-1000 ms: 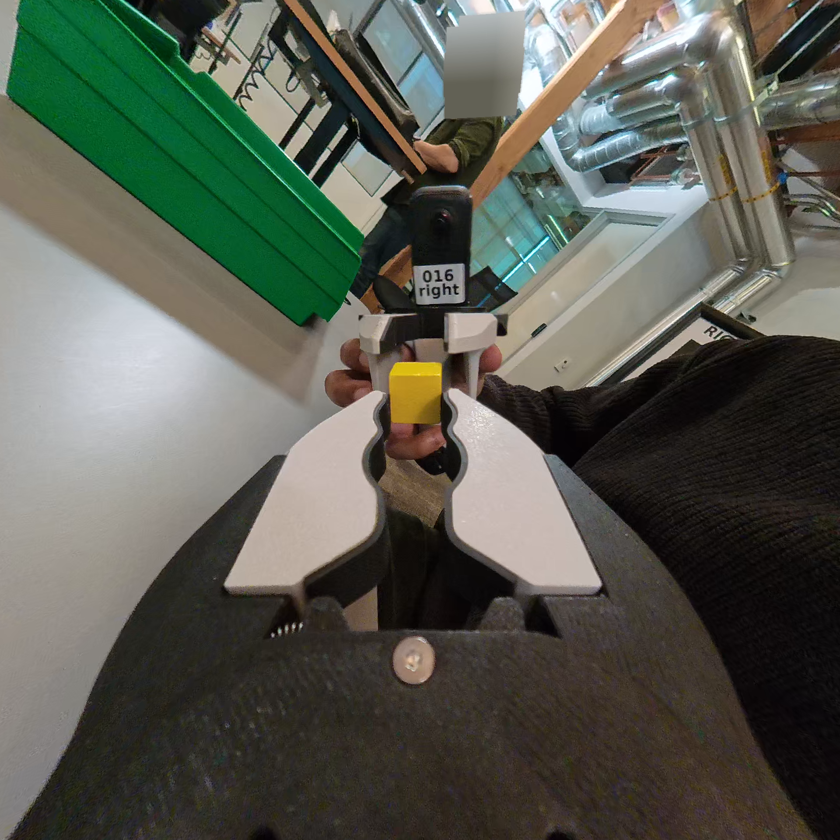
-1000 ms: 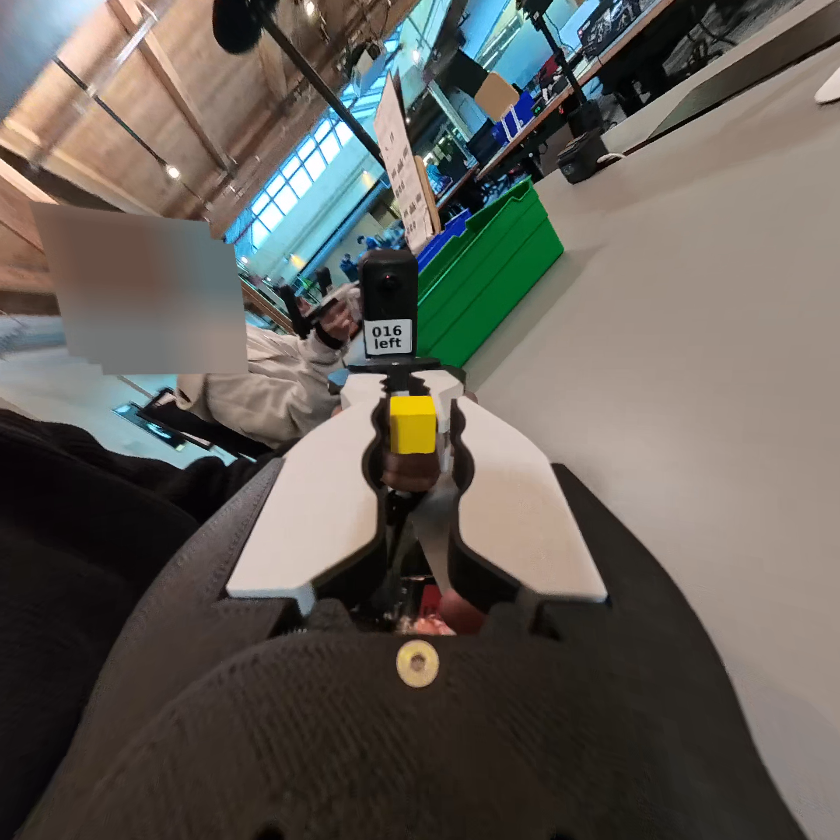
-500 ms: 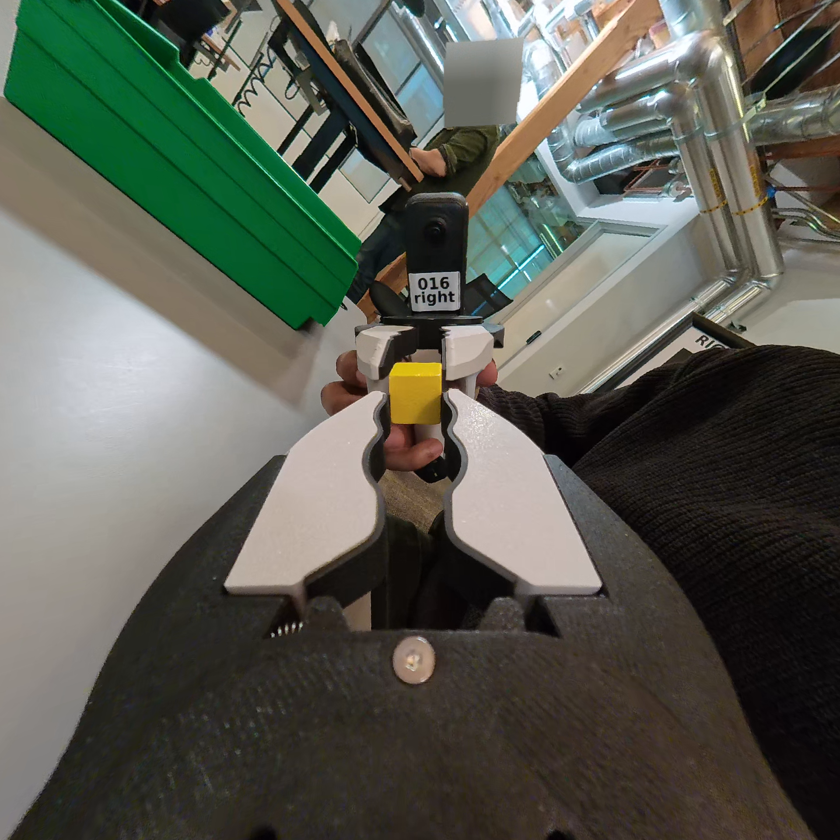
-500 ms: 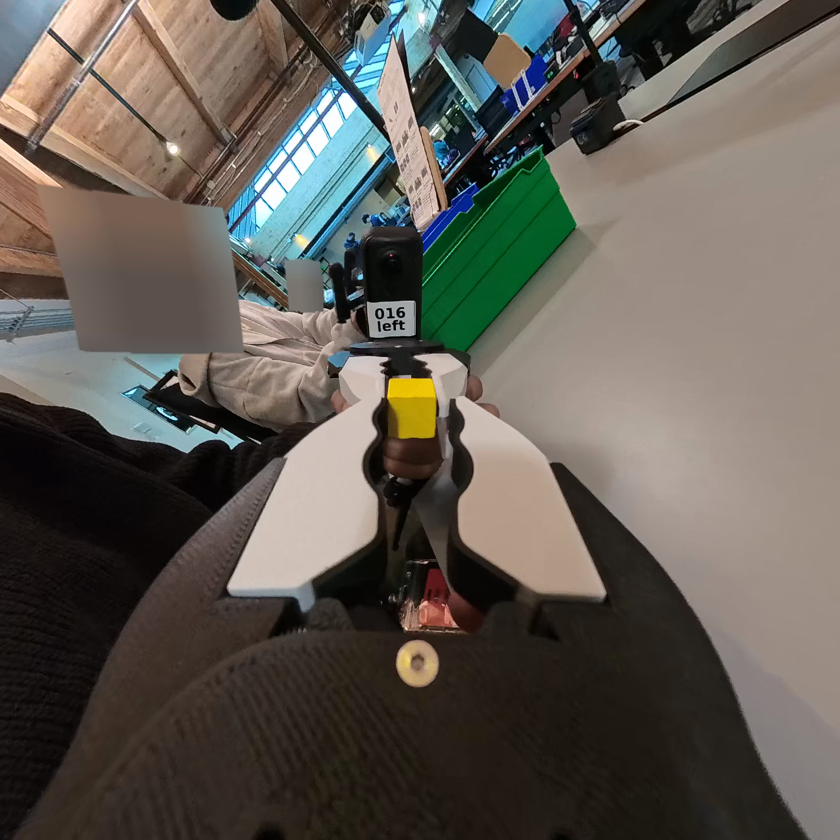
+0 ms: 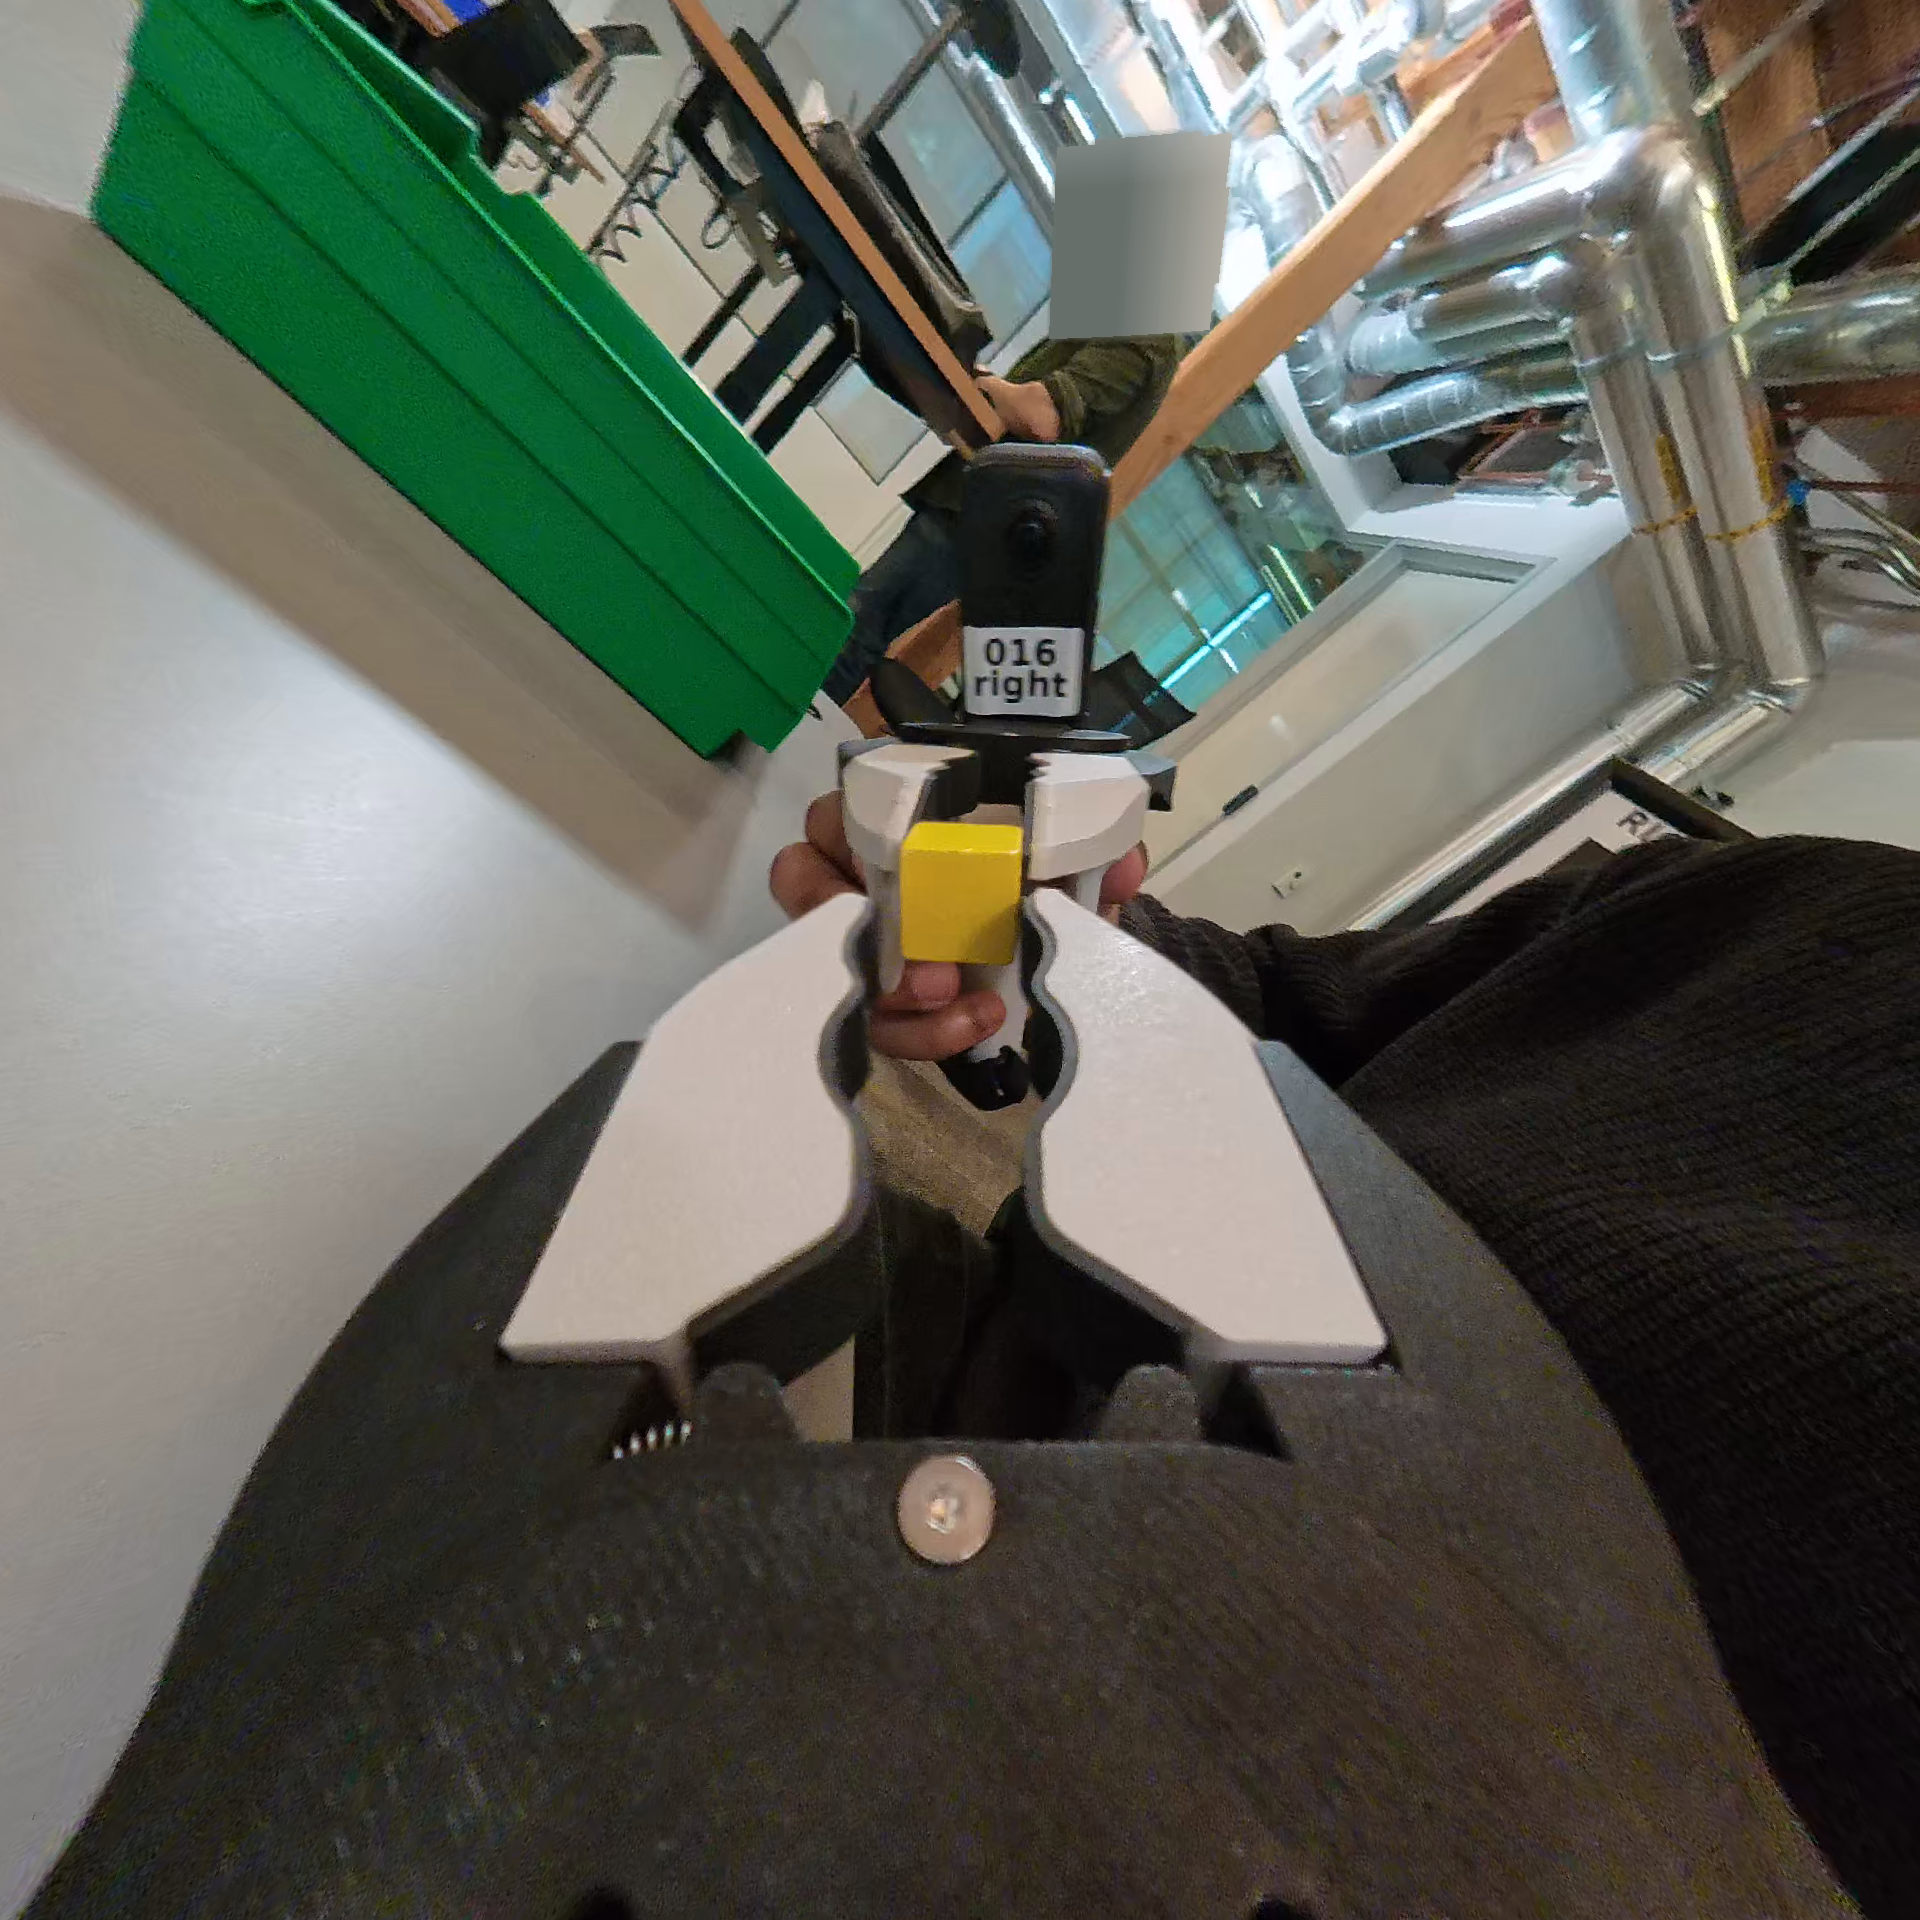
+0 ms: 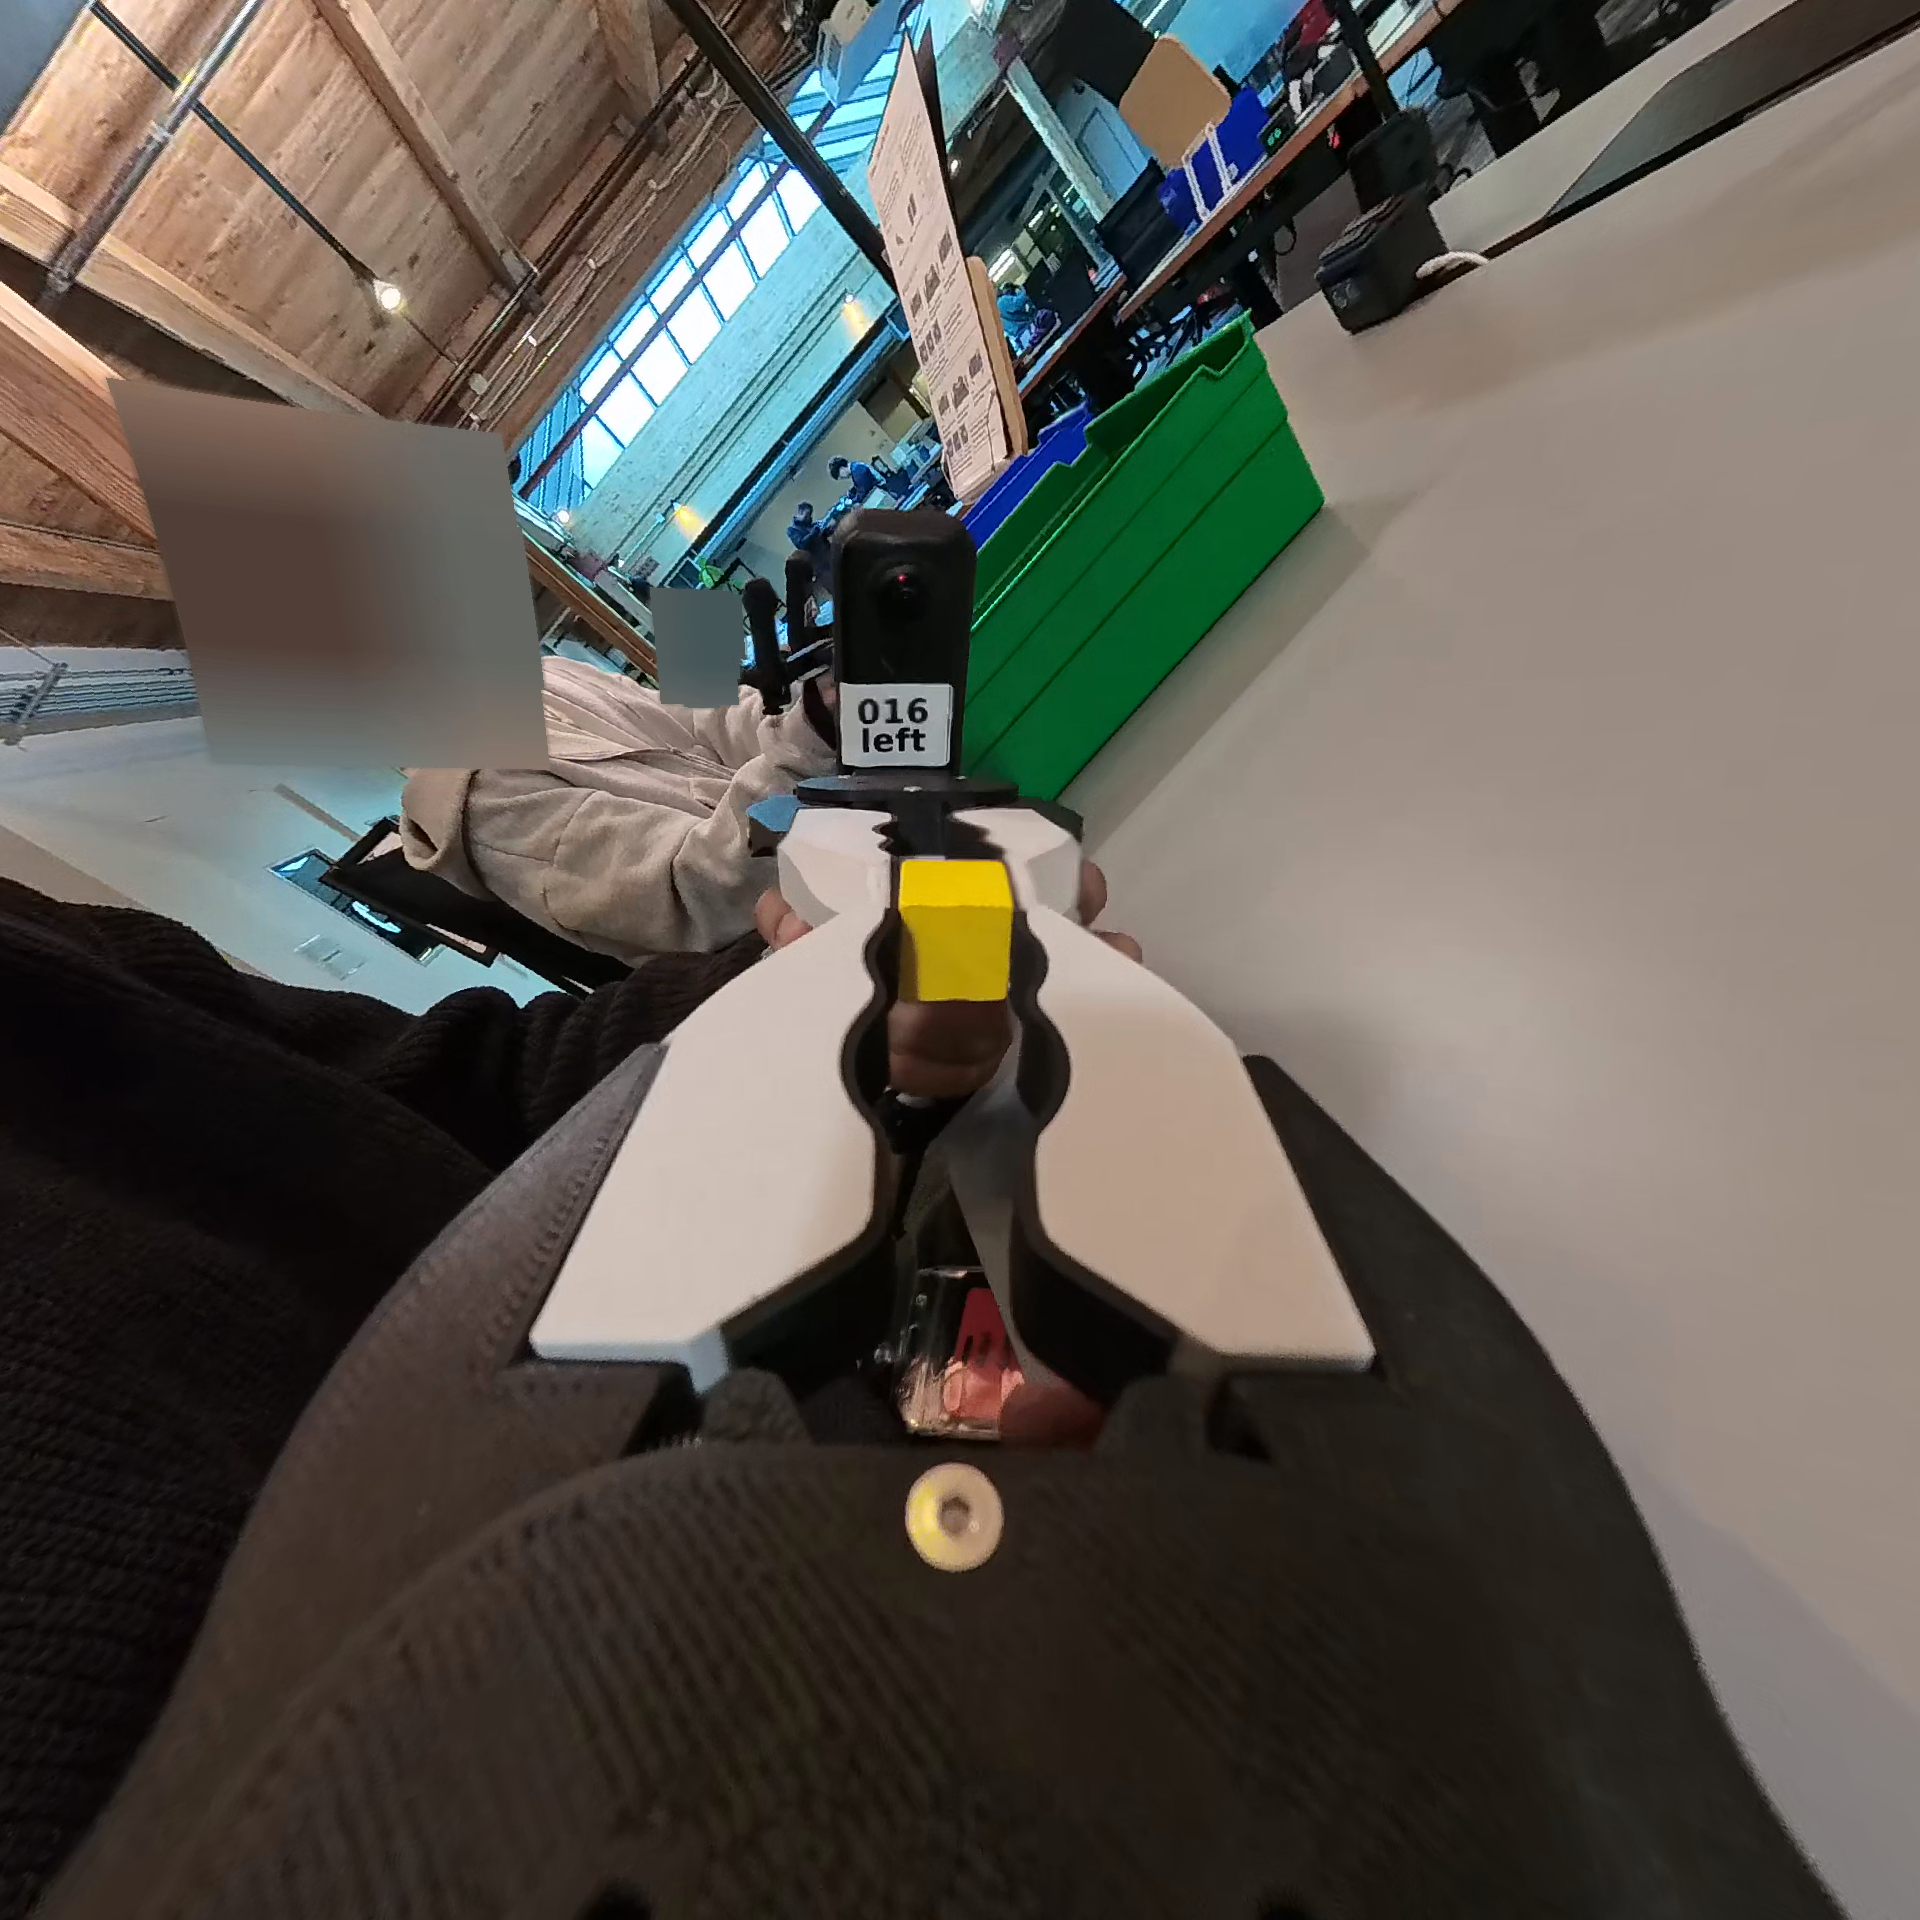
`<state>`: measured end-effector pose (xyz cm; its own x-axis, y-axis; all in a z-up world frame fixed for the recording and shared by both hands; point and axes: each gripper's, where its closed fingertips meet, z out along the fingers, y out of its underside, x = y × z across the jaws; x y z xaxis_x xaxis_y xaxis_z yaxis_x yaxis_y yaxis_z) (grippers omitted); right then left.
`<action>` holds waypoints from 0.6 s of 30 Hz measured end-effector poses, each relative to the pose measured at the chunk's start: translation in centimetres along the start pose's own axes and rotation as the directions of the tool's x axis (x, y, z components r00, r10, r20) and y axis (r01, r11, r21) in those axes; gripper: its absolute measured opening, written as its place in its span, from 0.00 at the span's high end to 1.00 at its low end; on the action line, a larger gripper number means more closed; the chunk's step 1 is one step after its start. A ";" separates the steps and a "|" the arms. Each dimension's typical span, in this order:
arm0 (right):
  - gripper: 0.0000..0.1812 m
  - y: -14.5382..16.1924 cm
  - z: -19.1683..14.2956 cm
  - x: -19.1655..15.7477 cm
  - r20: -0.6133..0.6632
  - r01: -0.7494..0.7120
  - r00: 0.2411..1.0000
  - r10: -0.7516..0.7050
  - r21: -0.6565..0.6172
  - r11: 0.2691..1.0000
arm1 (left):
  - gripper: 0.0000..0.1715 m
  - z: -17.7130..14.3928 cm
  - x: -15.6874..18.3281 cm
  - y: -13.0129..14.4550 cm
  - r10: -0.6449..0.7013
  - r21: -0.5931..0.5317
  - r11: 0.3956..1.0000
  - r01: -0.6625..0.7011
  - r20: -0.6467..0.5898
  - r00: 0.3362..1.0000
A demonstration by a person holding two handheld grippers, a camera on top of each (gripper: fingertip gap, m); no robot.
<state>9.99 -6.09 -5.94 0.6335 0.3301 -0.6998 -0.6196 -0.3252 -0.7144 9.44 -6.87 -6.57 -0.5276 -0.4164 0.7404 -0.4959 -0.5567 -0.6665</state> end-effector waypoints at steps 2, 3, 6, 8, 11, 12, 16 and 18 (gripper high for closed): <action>0.89 -0.3 -0.1 0.0 0.003 0.004 1.000 -0.004 0.010 1.000 | 0.75 0.0 -0.6 0.0 0.006 -0.004 1.000 -0.006 0.044 0.999; 0.89 -0.5 -0.2 0.1 -0.002 0.003 1.000 -0.003 0.015 1.000 | 0.72 0.0 -0.8 0.1 0.014 -0.008 1.000 -0.013 0.057 0.998; 0.89 -1.6 -0.8 0.3 -0.020 -0.006 1.000 0.007 0.049 0.999 | 0.68 -0.2 -0.9 -0.2 0.023 -0.001 1.000 -0.023 0.081 0.996; 0.89 -3.3 -1.6 -0.3 -0.026 0.007 1.000 -0.004 0.092 0.996 | 0.67 -0.3 -0.8 -0.5 0.022 0.010 1.000 -0.023 0.083 0.996; 0.89 -7.6 -4.7 -1.6 -0.121 0.155 0.983 -0.139 0.136 0.978 | 0.68 -0.6 -0.7 -0.8 0.020 0.025 0.999 -0.022 0.080 0.997; 0.89 -9.1 -6.3 -1.6 -0.198 0.243 0.956 -0.218 0.110 0.964 | 0.68 -0.7 -0.7 -0.8 0.023 0.022 0.999 -0.025 0.082 0.996; 0.89 -14.9 -14.2 0.5 -0.490 0.470 0.733 -0.471 -0.136 0.872 | 0.68 -0.8 -1.3 -0.5 0.049 -0.006 0.999 -0.049 0.111 0.993; 0.89 -16.5 -17.9 2.9 -0.549 0.452 0.624 -0.556 -0.327 0.830 | 0.68 -0.6 -1.3 -0.3 0.060 -0.021 0.998 -0.058 0.112 0.992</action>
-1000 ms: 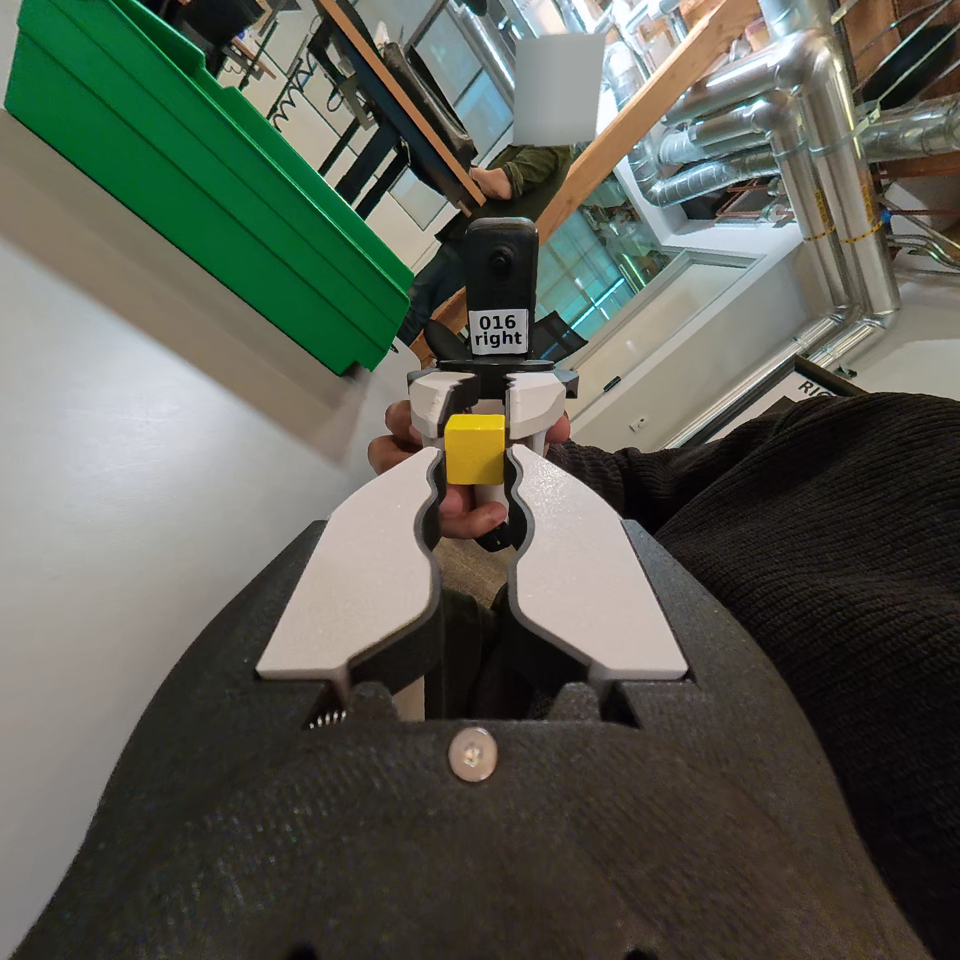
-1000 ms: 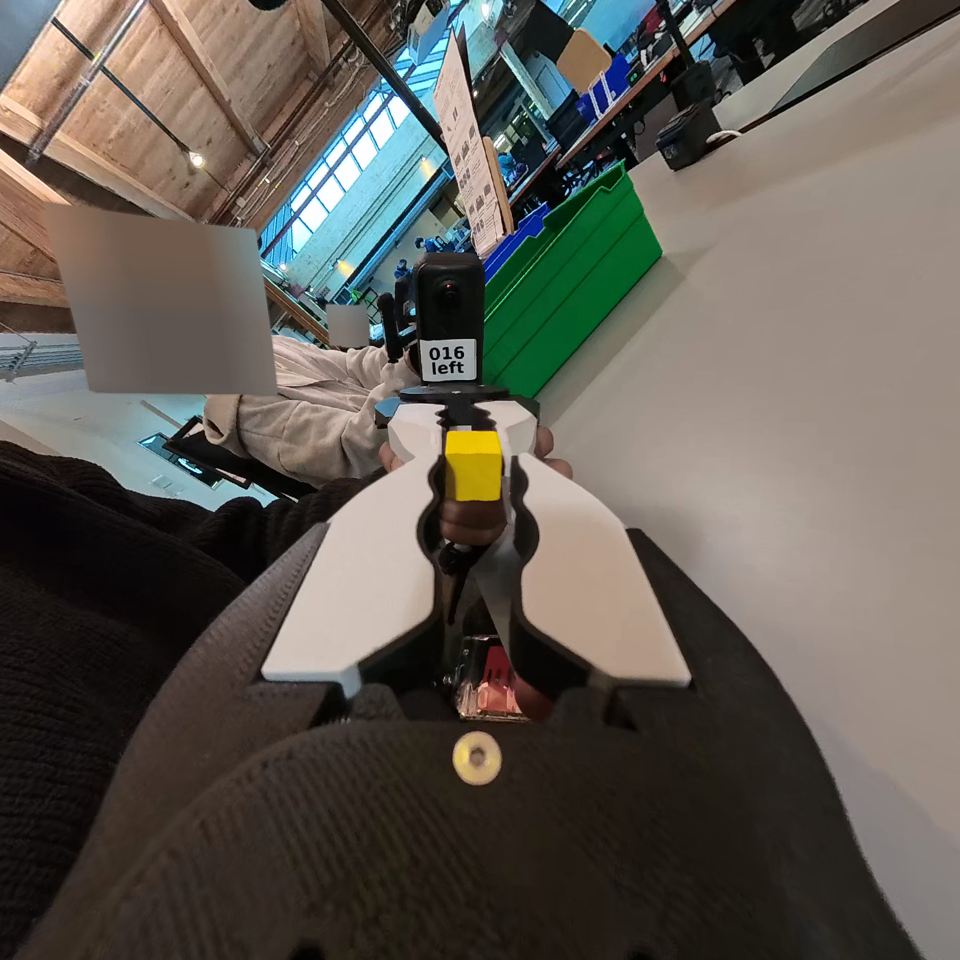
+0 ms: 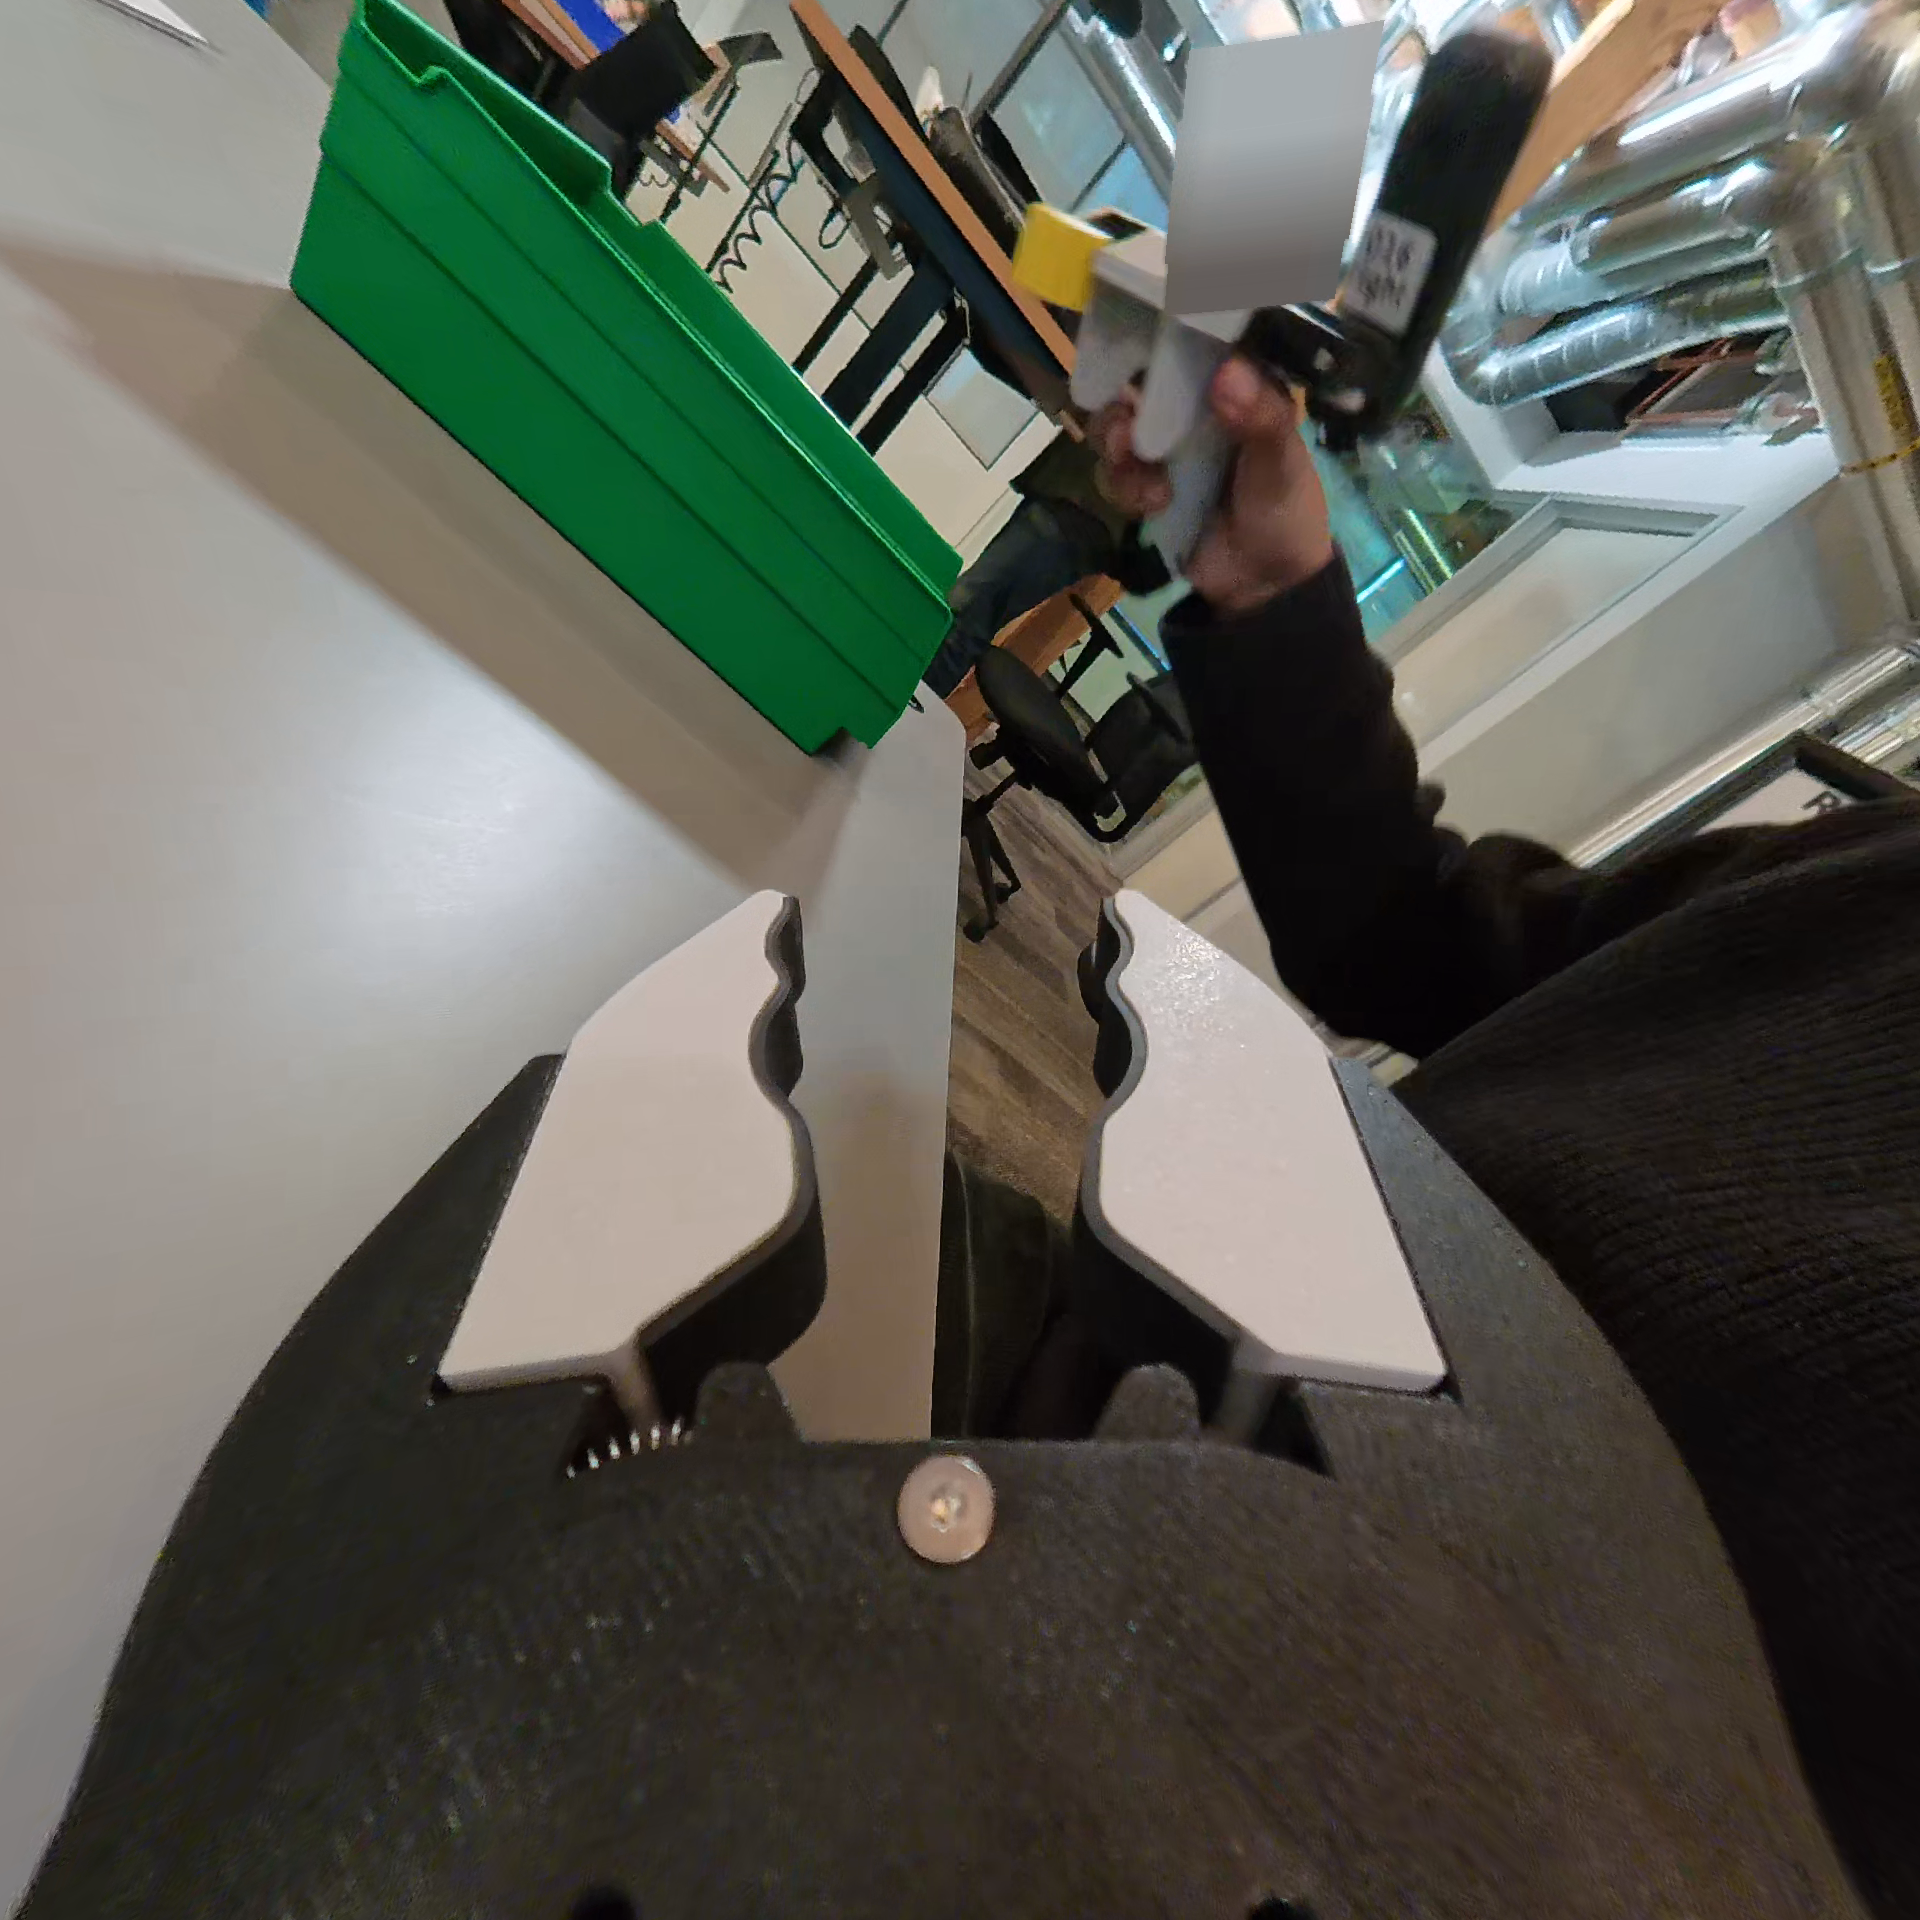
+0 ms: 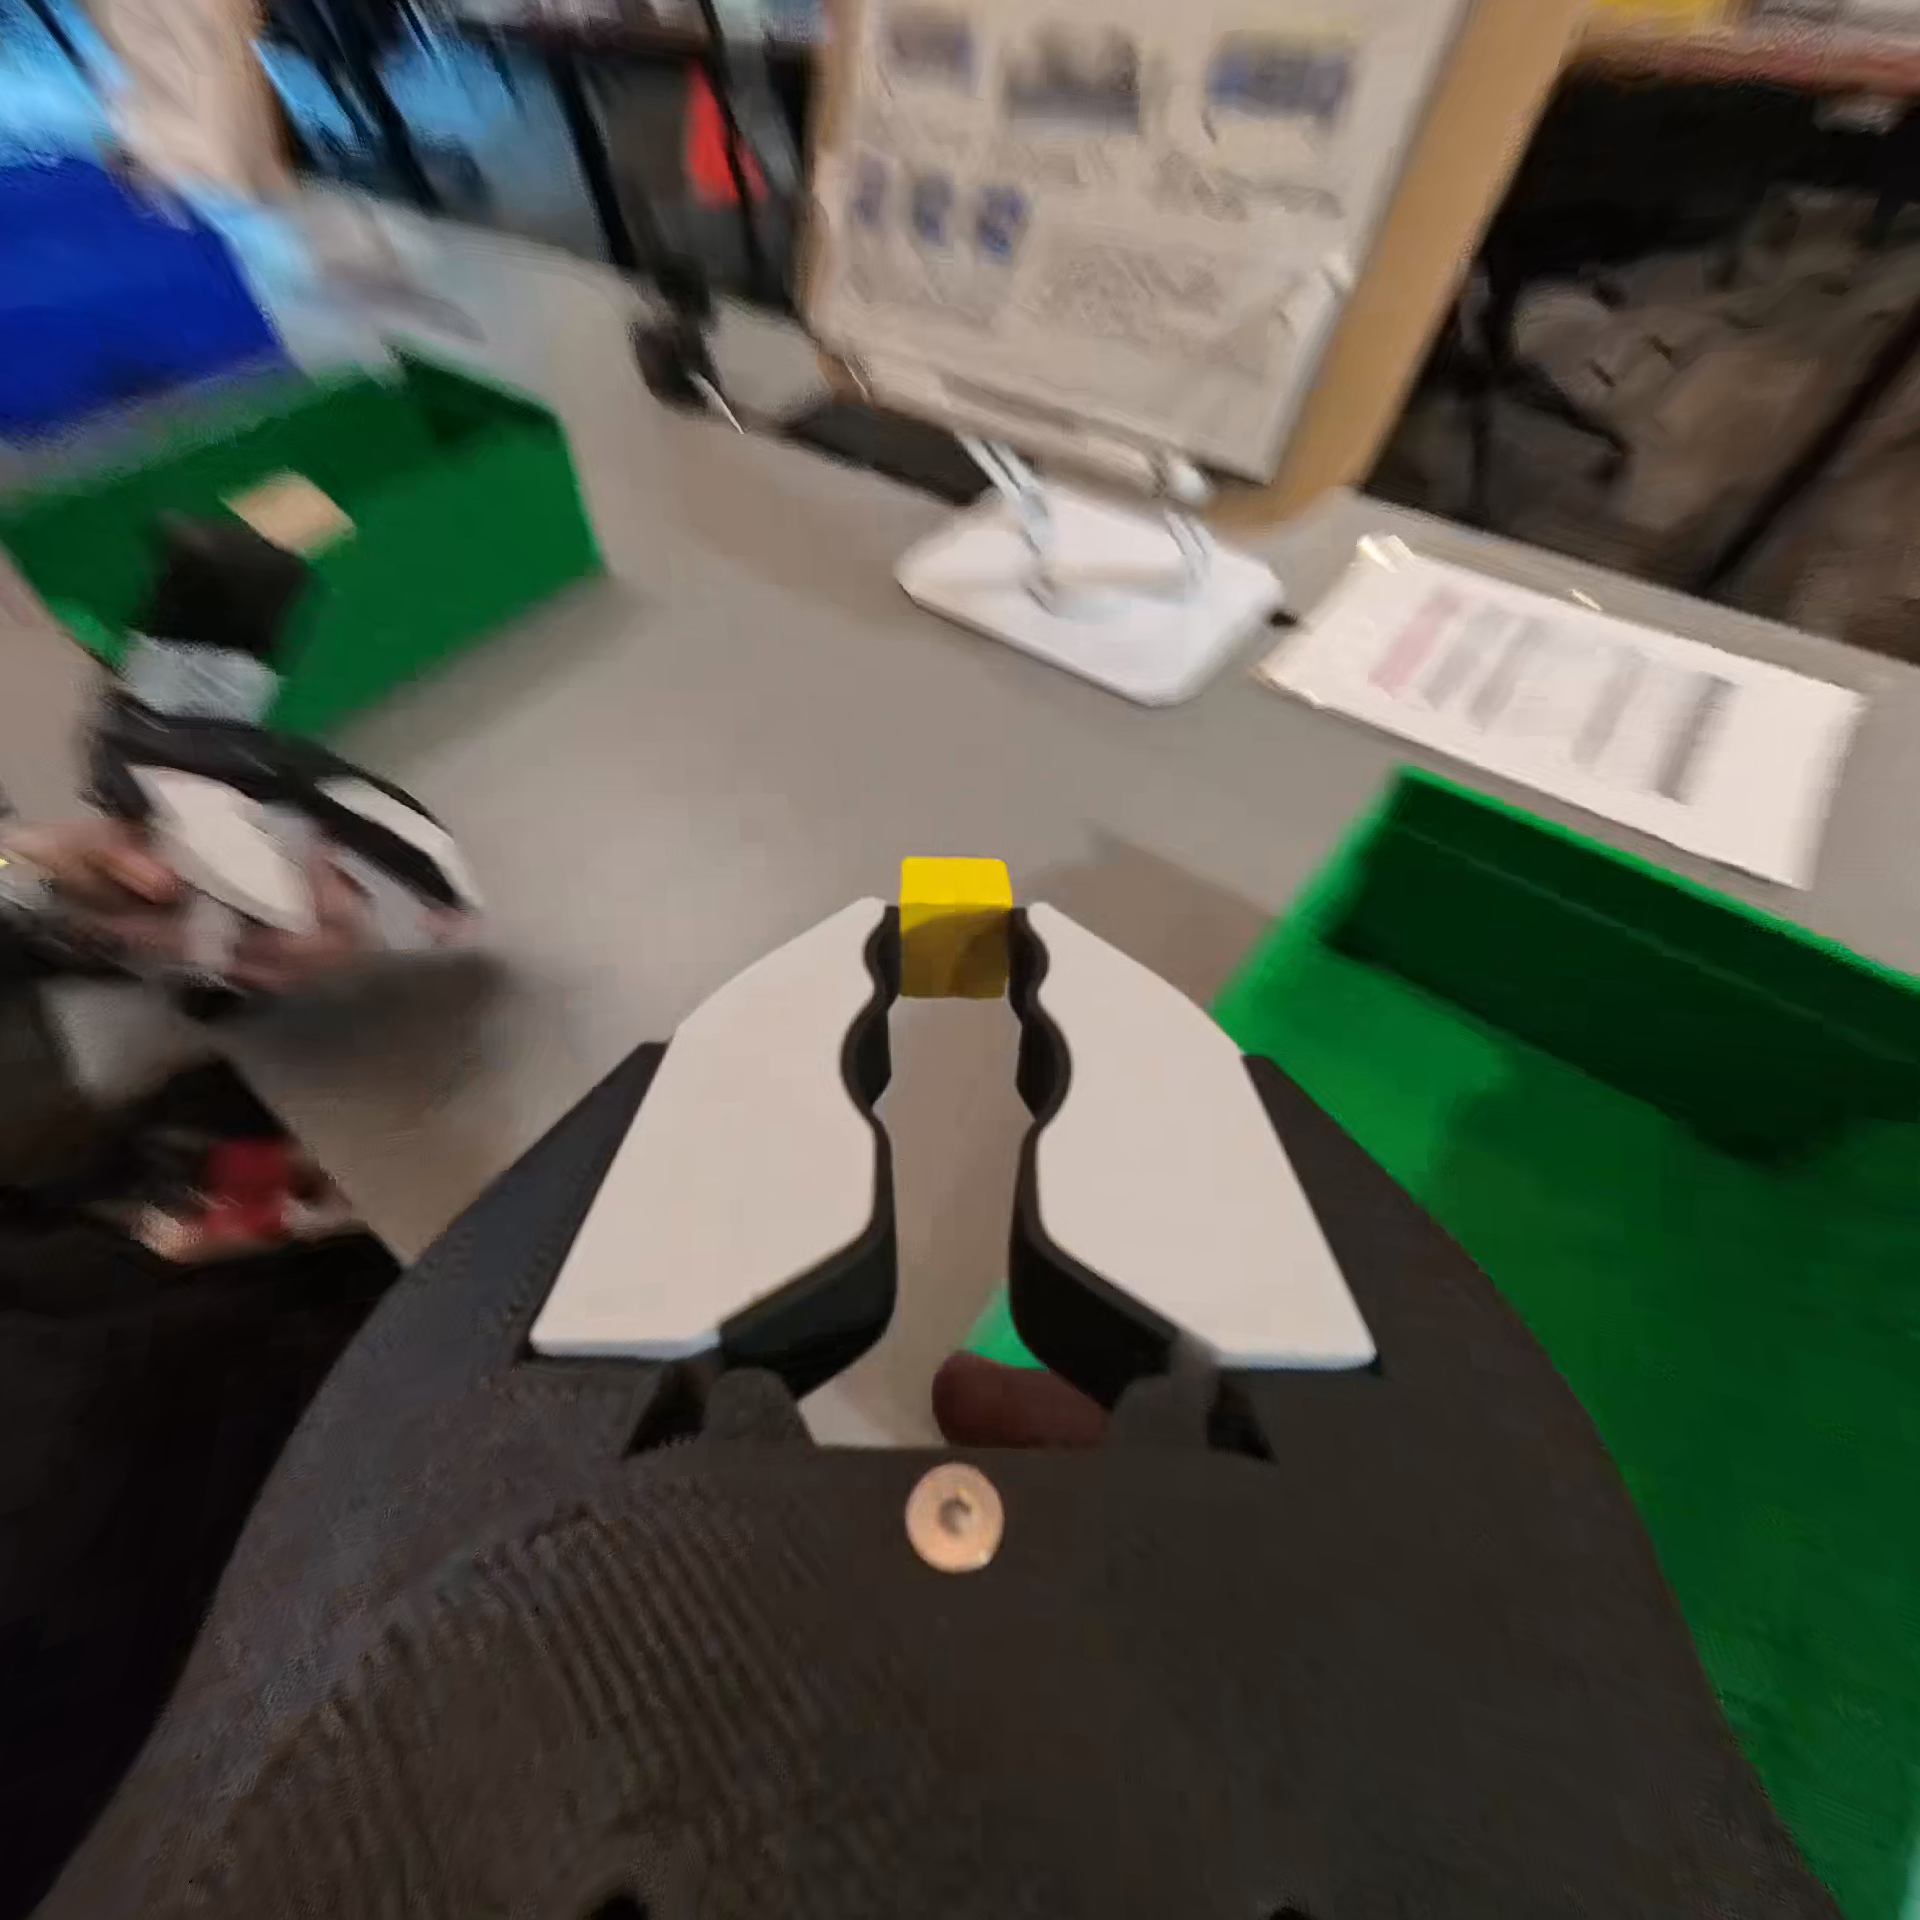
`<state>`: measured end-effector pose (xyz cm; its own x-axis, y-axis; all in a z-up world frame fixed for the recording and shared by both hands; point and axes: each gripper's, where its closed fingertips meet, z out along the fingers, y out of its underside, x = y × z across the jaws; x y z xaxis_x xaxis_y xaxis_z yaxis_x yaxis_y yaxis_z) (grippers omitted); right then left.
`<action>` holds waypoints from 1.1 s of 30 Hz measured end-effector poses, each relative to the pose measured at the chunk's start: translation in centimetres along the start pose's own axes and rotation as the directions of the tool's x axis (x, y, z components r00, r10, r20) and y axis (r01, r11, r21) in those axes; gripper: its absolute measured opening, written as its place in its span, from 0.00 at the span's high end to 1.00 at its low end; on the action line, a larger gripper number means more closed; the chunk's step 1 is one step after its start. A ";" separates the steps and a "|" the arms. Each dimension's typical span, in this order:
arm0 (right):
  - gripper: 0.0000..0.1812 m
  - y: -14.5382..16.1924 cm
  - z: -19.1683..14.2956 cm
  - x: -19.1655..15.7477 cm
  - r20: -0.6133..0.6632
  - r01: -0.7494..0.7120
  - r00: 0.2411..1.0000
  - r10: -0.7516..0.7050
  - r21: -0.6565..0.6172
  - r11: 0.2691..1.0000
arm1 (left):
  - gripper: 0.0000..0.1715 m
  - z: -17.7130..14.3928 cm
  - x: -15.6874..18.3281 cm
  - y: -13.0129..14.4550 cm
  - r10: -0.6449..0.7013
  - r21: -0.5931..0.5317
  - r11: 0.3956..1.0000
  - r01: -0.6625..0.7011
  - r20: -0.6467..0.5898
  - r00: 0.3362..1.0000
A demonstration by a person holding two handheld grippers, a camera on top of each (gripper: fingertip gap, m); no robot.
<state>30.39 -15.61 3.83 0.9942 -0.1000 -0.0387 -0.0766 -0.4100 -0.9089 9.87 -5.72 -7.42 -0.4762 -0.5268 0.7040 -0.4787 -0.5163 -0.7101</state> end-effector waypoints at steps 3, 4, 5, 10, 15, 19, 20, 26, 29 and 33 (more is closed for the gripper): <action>0.88 4.0 -0.6 6.8 -0.085 0.157 0.977 -0.196 -0.336 0.929 | 0.68 0.5 0.0 0.6 0.025 -0.038 0.999 -0.025 0.013 1.000; 0.88 5.5 -0.5 8.6 -0.078 0.193 0.966 -0.248 -0.425 0.884 | 0.68 0.7 0.0 0.9 0.039 -0.056 0.998 -0.038 0.020 0.999; 0.88 6.9 -0.2 9.7 -0.034 0.237 0.957 -0.289 -0.489 0.840 | 0.68 0.9 0.0 1.2 0.055 -0.073 0.996 -0.053 0.029 0.998; 0.88 13.4 1.9 10.8 0.354 0.544 0.839 -0.414 -0.578 0.608 | 0.69 2.0 0.1 1.9 0.118 -0.093 0.990 -0.110 0.085 0.989; 0.88 16.0 4.2 11.0 0.516 0.676 0.737 -0.436 -0.560 0.480 | 0.69 2.9 0.0 2.8 0.063 -0.044 0.997 -0.059 0.109 0.992; 0.88 16.3 5.6 10.5 0.598 0.732 0.680 -0.425 -0.519 0.441 | 0.70 3.6 -0.5 4.0 0.010 -0.027 1.000 -0.007 0.123 0.992; 0.88 16.3 6.0 10.5 0.611 0.744 0.666 -0.427 -0.511 0.430 | 0.70 3.8 -0.6 4.2 0.003 -0.032 0.999 0.001 0.128 0.992; 0.88 16.6 7.4 10.3 0.660 0.787 0.613 -0.433 -0.465 0.405 | 0.70 5.2 -0.8 3.9 0.004 -0.074 0.997 0.006 0.126 0.992; 0.88 16.7 7.8 10.0 0.672 0.791 0.606 -0.425 -0.454 0.410 | 0.70 6.0 -0.8 4.1 -0.003 -0.110 0.994 0.015 0.107 0.994; 0.88 16.7 8.0 9.4 0.685 0.797 0.595 -0.420 -0.440 0.413 | 0.70 6.7 -0.9 4.7 0.000 -0.155 0.988 0.016 0.101 0.995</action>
